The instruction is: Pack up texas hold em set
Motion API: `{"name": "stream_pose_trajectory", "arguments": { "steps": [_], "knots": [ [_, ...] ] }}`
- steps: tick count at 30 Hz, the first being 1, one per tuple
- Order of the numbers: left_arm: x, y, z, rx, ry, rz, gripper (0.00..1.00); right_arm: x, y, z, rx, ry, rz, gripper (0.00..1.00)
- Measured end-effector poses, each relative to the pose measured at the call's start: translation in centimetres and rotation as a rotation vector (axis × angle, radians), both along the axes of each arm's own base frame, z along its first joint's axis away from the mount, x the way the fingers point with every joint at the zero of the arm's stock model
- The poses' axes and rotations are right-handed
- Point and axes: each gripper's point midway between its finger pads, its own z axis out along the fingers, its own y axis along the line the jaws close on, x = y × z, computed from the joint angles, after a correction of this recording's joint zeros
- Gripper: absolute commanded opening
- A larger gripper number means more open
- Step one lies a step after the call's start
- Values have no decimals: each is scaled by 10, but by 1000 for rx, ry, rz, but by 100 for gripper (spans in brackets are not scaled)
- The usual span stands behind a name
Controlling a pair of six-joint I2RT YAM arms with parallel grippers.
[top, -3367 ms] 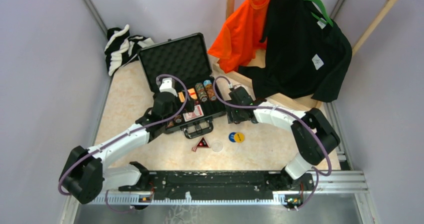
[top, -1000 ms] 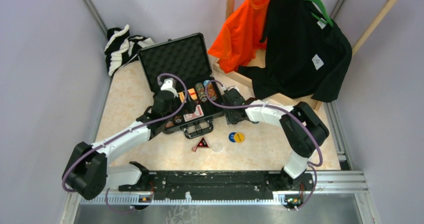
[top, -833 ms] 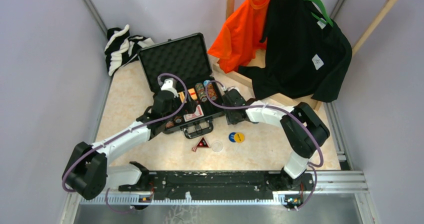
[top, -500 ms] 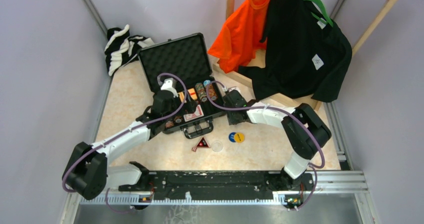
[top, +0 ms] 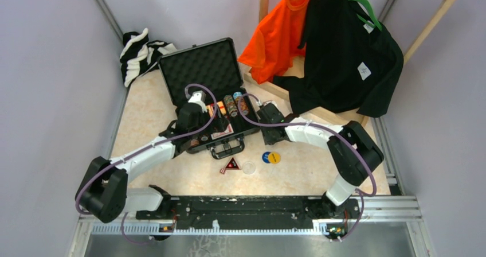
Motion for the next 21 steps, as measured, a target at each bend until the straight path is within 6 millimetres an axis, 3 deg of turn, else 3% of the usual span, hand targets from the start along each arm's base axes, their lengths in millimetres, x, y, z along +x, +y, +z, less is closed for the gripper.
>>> {"name": "stream_pose_trajectory", "arguments": {
  "steps": [4, 8, 13, 21],
  "knots": [
    [-2, -8, -2, -12, 24, -36, 100, -1, -1, 7, 4, -9, 3, 36],
    [-3, -21, 11, -56, 22, -95, 100, 0, -1, 15, 16, -26, 6, 36],
    [-9, -48, 28, -147, 45, -215, 100, -3, -2, 21, 13, -30, 18, 36],
    [-29, -92, 23, -313, 206, -416, 99, -8, 0, 33, 18, -48, 49, 36]
  ]
}}
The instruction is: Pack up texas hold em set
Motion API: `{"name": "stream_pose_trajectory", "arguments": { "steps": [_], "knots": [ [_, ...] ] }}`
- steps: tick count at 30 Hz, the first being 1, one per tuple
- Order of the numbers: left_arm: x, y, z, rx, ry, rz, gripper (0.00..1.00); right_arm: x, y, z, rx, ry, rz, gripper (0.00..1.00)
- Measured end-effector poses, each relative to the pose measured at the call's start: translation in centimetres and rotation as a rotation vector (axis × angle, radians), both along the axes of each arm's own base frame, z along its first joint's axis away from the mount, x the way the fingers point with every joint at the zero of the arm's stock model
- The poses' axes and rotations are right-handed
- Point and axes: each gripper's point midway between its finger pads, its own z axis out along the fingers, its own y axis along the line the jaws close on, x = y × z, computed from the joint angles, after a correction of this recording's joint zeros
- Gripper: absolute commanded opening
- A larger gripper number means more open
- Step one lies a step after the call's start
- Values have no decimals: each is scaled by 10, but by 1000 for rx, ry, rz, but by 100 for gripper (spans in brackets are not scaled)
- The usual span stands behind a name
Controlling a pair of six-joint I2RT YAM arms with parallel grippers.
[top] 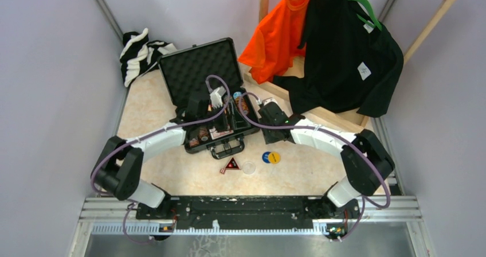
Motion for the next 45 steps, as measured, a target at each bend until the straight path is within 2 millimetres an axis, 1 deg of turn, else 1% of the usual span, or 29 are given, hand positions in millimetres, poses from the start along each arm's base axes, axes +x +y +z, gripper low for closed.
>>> {"name": "stream_pose_trajectory", "arguments": {
  "steps": [4, 7, 12, 16, 21, 23, 31, 34, 39, 45],
  "knots": [
    [-9, -13, -5, -60, 86, -64, 98, -2, 2, 7, 10, -13, 10, 36],
    [-13, -18, -2, -105, 125, -91, 97, -3, 4, 16, 16, -24, 17, 36],
    [-10, -23, 5, -169, 153, -111, 96, -3, 8, 33, 42, -66, 32, 36],
    [-8, -29, -1, -192, 194, -138, 97, -5, 11, 40, 52, -77, 41, 36],
    [-7, -36, -13, -214, 259, -166, 97, -9, 15, 45, 55, -84, 64, 37],
    [-7, -38, -15, -219, 276, -172, 96, -10, 16, 46, 57, -86, 70, 37],
    [-4, -46, -4, -267, 281, -211, 93, -12, 20, 58, 73, -103, 85, 37],
    [-6, -48, -6, -281, 301, -229, 94, -13, 24, 63, 80, -110, 94, 37],
    [-14, -55, -11, -306, 352, -266, 93, -15, 29, 66, 86, -115, 108, 37],
    [-23, -64, -14, -324, 391, -303, 87, -16, 33, 70, 90, -121, 122, 37]
  ]
}}
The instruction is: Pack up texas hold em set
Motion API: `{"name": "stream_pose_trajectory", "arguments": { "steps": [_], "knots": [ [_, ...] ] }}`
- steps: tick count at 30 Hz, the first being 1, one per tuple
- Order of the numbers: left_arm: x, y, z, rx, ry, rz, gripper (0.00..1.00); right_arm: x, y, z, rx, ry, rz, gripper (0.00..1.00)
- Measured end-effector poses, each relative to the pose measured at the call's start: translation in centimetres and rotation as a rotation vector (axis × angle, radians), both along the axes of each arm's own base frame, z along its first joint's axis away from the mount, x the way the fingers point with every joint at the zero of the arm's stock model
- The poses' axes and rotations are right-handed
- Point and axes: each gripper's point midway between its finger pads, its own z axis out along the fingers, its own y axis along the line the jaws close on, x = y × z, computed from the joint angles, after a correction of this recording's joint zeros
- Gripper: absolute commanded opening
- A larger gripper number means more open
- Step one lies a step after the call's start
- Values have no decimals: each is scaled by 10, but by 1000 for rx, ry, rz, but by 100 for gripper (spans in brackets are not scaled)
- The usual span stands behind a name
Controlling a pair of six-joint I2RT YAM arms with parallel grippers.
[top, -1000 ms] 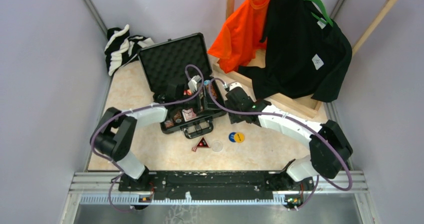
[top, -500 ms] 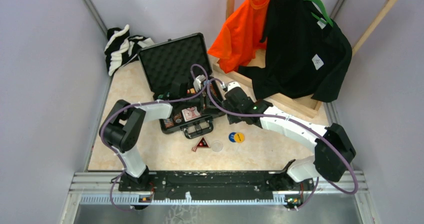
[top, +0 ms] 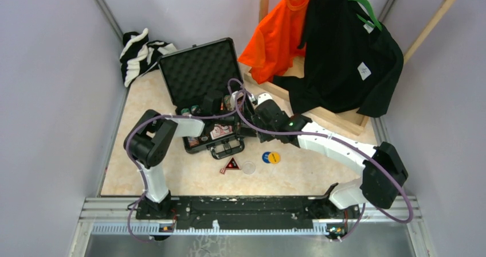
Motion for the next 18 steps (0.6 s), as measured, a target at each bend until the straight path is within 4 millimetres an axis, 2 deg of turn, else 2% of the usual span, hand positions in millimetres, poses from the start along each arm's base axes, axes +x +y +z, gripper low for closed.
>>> {"name": "stream_pose_trajectory", "arguments": {
  "steps": [6, 8, 14, 18],
  "knots": [
    [-2, -9, 9, -33, -8, -26, 74, -1, 0, 1, 1, -2, 3, 37],
    [-2, -9, 10, -42, -11, -31, 68, -2, 1, 1, 1, -1, 6, 37],
    [-3, -10, 13, -60, -8, -42, 59, -2, 1, 1, 1, -1, 7, 37],
    [-3, -11, 12, -71, 2, -51, 59, -2, 1, 1, 0, -1, 7, 37]
  ]
}}
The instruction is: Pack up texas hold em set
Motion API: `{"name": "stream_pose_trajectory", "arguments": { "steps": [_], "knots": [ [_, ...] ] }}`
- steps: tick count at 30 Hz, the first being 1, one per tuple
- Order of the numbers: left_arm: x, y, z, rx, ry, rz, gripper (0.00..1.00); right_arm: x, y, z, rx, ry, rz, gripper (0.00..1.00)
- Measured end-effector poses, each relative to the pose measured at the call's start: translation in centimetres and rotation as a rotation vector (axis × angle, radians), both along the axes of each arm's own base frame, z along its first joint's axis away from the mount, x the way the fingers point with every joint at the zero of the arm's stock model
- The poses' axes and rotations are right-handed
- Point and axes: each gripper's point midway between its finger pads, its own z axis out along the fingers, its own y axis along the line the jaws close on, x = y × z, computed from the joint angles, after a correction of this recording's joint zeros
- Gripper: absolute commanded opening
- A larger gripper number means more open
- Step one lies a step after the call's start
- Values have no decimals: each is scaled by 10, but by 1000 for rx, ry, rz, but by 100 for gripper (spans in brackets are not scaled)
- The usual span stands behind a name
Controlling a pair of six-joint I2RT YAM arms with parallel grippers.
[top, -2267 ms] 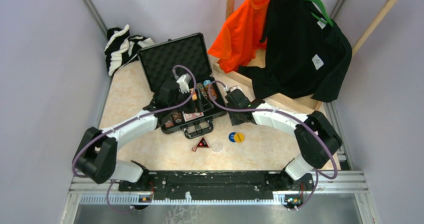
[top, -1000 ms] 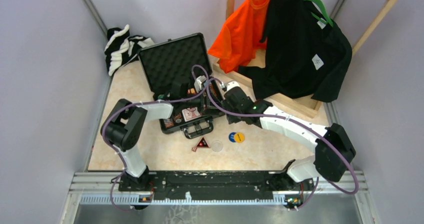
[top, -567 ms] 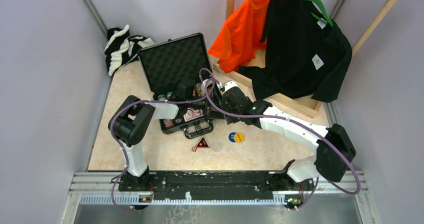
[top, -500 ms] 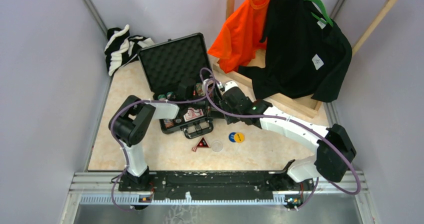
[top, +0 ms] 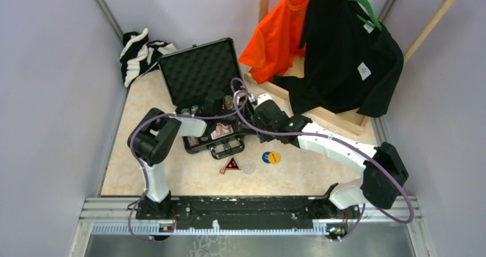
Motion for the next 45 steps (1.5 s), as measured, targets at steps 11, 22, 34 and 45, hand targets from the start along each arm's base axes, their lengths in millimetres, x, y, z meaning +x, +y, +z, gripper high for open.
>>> {"name": "stream_pose_trajectory", "arguments": {
  "steps": [11, 22, 34, 45],
  "knots": [
    [-2, -3, -5, -6, 22, -13, 60, 0, 0, 0, 0, 0, 2, 37],
    [-5, -5, -10, 1, 38, -20, 19, -2, 2, 0, 4, 8, 11, 37],
    [-7, -7, -9, -4, 26, -31, 49, -1, 0, 2, 3, -2, -3, 54],
    [10, -2, -29, 116, -25, 74, 81, 41, -84, 1, 37, -15, -314, 66]
  ]
}}
